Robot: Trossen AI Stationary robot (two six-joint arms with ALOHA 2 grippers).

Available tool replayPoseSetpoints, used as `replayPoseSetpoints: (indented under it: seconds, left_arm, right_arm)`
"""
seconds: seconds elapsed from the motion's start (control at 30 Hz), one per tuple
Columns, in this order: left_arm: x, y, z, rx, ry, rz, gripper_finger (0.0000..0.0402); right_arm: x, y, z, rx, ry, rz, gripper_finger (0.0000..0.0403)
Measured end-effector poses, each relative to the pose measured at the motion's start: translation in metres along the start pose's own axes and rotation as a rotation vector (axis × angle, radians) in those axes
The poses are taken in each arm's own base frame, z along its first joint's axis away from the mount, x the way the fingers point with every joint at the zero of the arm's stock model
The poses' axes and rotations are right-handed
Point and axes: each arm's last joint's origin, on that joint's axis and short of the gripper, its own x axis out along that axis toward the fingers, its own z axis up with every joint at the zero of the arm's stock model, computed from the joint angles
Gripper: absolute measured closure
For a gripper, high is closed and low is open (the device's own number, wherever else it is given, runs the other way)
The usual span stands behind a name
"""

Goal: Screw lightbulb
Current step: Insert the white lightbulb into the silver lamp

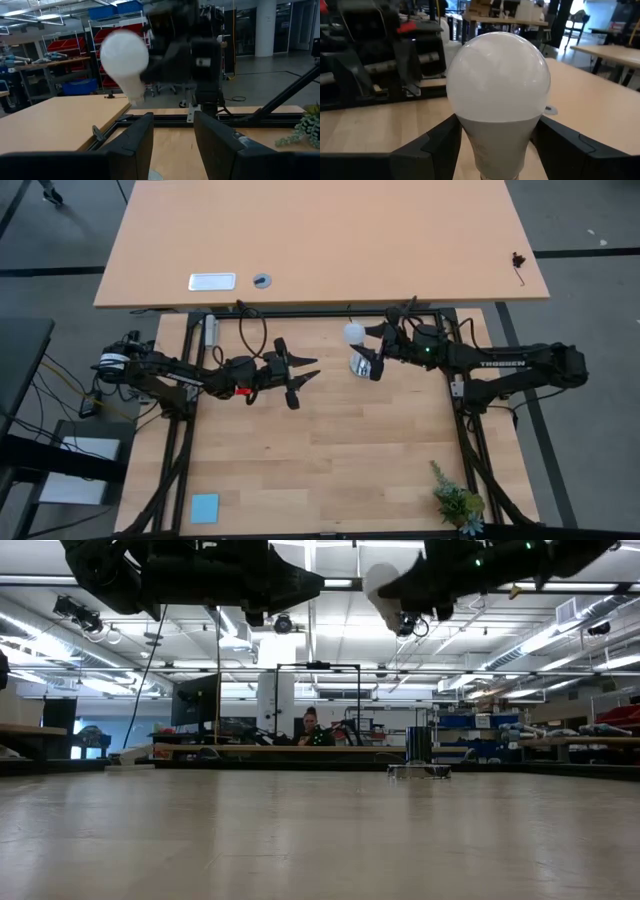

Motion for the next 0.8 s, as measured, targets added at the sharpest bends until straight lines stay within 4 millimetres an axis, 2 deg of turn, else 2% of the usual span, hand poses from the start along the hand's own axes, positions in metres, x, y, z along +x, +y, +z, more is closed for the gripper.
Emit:
replayPoseSetpoints:
  seconds: [0.17,0.33,0.43,0.57,0.8]
  left_arm:
    - [0.0,0.0,0.0,0.001,0.005,-0.001,0.0254]
    - [0.0,0.0,-0.001,-0.001,0.007,-0.001,0.0254]
    - [0.0,0.0,-0.001,-0.002,0.006,-0.001,0.0254]
    - [0.0,0.0,-0.001,-0.002,0.006,0.003,0.0254]
    - [0.0,0.0,-0.001,0.0,0.007,0.01,0.0254]
  right_arm:
    - [-0.012,-0.004,-0.04,0.043,-0.091,-0.024,0.0159]
    - [-0.029,-0.012,-0.083,0.097,-0.179,-0.131,0.0161]
    - [-0.037,-0.015,-0.1,0.14,-0.198,-0.165,0.0162]
    - [-0.035,-0.017,-0.111,0.173,-0.195,-0.176,0.0162]
    - [-0.022,-0.015,-0.124,0.174,-0.185,-0.206,0.0164]
